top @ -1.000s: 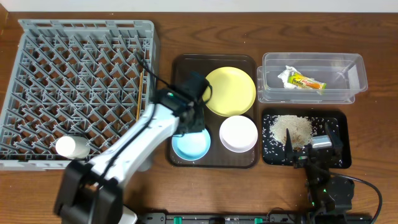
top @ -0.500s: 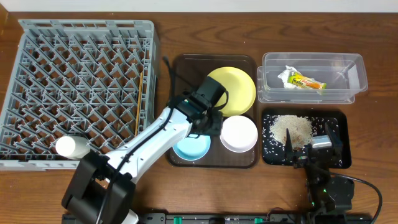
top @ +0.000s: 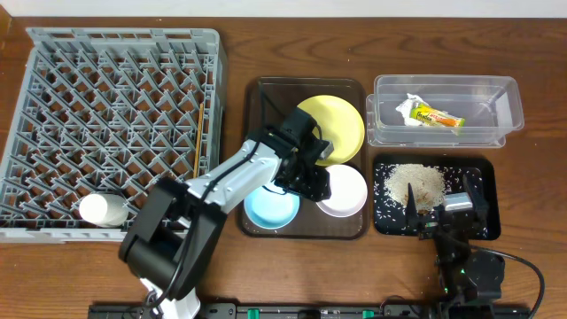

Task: Sort waste into correct bins and load items into the dishwasher
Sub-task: 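Reach the left gripper to the white bowl and grasp its rim, then lift the white bowl and carry it into the dish rack, then set the white bowl upright in the rack and release it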

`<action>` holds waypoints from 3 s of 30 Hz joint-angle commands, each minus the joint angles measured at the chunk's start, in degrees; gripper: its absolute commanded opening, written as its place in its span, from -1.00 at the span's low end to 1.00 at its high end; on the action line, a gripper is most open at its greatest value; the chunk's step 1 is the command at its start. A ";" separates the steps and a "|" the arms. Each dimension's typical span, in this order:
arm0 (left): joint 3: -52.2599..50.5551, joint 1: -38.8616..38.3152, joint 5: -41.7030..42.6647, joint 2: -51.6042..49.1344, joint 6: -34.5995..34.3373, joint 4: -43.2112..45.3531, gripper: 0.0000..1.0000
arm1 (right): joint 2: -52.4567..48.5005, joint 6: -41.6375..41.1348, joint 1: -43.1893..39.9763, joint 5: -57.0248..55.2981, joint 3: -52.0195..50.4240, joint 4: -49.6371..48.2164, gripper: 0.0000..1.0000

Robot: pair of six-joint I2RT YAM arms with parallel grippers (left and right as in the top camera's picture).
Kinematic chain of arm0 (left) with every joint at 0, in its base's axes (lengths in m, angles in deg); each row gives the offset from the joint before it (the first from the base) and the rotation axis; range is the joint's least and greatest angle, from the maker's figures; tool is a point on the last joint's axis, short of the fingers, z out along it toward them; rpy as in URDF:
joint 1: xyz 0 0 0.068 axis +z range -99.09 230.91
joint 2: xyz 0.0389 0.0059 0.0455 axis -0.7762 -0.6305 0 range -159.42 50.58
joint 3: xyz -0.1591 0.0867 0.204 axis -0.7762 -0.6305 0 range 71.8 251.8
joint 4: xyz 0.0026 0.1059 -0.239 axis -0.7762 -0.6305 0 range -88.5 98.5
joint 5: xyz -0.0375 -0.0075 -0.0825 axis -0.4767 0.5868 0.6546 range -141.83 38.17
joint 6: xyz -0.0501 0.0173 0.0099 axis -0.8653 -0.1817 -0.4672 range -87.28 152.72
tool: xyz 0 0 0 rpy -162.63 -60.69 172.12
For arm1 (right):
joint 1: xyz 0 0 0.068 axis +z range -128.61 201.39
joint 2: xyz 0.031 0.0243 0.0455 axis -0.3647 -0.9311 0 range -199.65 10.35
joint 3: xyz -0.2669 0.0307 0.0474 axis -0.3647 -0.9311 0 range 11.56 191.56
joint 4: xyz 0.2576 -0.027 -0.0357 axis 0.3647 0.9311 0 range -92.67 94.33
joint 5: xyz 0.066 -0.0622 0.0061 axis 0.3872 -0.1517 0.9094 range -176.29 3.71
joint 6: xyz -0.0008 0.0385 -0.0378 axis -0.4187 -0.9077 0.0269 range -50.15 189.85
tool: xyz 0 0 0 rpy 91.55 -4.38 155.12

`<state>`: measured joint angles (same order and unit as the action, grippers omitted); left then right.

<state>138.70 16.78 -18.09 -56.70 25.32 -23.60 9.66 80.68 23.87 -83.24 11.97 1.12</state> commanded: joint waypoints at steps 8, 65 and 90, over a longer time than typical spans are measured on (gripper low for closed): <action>0.83 -0.02 2.19 -2.14 2.49 1.86 -0.44 | 0.37 0.37 -0.55 0.22 -0.09 0.22 0.99; 5.66 25.05 -86.99 12.37 17.00 18.67 -0.85 | 0.37 0.37 -0.55 0.22 -0.09 0.20 0.98; 5.66 19.19 -93.26 -0.35 34.60 28.81 -0.85 | 0.37 0.37 -0.55 0.22 -0.09 0.20 0.98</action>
<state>143.86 36.74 -112.23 -54.91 59.64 6.44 9.66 80.68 23.87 -83.24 11.97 1.15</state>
